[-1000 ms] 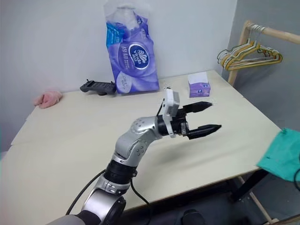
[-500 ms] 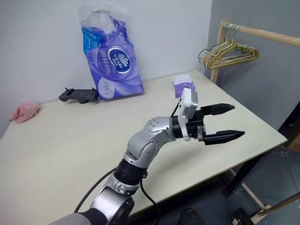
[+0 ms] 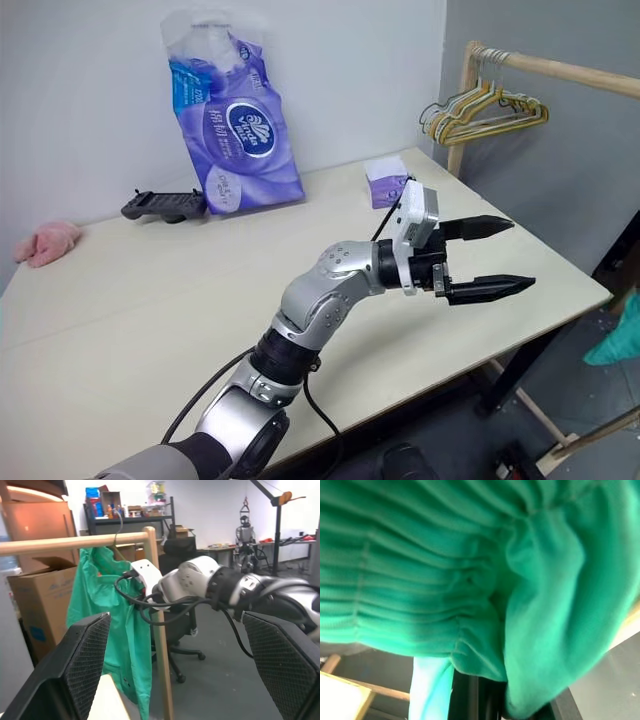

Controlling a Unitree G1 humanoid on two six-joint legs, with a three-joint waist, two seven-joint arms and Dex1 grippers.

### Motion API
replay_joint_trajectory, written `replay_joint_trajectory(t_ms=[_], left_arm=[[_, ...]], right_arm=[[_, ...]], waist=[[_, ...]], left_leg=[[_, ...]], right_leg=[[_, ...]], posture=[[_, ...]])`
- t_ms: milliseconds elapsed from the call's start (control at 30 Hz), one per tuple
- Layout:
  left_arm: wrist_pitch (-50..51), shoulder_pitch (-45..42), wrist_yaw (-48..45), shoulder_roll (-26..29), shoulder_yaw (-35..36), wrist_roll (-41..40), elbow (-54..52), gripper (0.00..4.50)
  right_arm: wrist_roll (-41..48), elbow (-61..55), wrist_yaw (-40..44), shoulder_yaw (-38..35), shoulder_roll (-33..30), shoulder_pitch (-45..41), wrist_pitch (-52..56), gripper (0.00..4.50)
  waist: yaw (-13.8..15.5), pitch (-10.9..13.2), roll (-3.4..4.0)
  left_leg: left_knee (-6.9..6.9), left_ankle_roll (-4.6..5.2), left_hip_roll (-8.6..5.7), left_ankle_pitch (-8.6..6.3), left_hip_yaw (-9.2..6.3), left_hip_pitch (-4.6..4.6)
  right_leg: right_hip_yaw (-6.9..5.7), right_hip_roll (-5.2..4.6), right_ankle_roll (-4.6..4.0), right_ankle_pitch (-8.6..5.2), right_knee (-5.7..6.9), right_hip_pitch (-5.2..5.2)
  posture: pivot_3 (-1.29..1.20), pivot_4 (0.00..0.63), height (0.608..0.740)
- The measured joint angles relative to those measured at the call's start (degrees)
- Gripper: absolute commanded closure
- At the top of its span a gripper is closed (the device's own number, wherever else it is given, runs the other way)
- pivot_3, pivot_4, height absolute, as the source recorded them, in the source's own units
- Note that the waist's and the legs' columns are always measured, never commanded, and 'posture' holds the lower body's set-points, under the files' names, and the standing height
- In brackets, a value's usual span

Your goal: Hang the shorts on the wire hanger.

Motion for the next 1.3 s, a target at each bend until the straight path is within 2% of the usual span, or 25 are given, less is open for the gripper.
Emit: replay_joint_trajectory(t_ms=[233,433,667,1167,1267,1300], left_arm=[[-0.17,-0.50,-0.82,-0.05,-0.74,-0.43,0.06,0.04],[-1.59,-1.94,2.25,-0.11,0.30,-1.70,2.26,0.04],[-8.29,-4.32,8.99,-0.24,1.58,0.07,7.15,0.04],[-10.37,-5.03,9.64,-0.28,1.19,-0.26,8.80,0.04],[-10.37,-5.03,9.62,-0.28,0.64,-0.55,8.73,0.00],[-10.37,-5.03,9.63,-0.28,0.49,-0.59,8.72,0.00]], right_arm=[[1.18,9.06,-0.45,2.02,-1.54,-3.59,-4.72,4.50],[3.15,13.77,-1.31,1.97,-1.70,-4.19,-6.21,4.50],[4.33,15.60,-0.95,3.24,-2.29,-4.18,-7.57,4.50],[4.70,18.31,0.32,4.07,-2.90,-2.81,-9.51,4.50],[5.64,18.57,0.23,3.71,-3.41,-2.71,-9.51,3.75],[6.02,18.58,0.19,3.64,-3.75,-2.70,-9.52,3.37]], waist=[[0.05,0.01,-0.02],[0.15,0.02,-0.03],[0.39,0.05,-0.07],[1.43,0.07,-0.09],[1.47,0.07,-0.09],[1.52,0.07,-0.09]], left_leg=[[0.01,-0.03,0.00,-0.03,0.01,0.00],[0.01,-0.04,0.00,-0.04,0.01,-0.01],[0.01,-0.06,0.01,-0.06,0.00,0.00],[0.01,-0.07,0.00,-0.07,0.00,-0.01],[0.01,-0.08,0.00,-0.07,0.00,0.00],[0.01,-0.08,0.00,-0.07,0.00,0.00]], right_leg=[[0.01,0.00,0.02,-0.01,-0.04,0.02],[0.01,0.00,0.03,-0.02,-0.05,0.02],[0.00,0.01,0.07,-0.04,-0.08,0.03],[0.01,0.01,0.08,-0.04,-0.08,0.03],[0.00,0.01,0.08,-0.04,-0.08,0.03],[0.00,0.01,0.08,-0.04,-0.08,0.03]], posture=[[-0.34,0.027,0.740],[-0.33,0.030,0.740],[-0.32,0.033,0.740],[-0.30,0.018,0.740],[-0.29,0.009,0.740],[-0.29,0.009,0.740]])
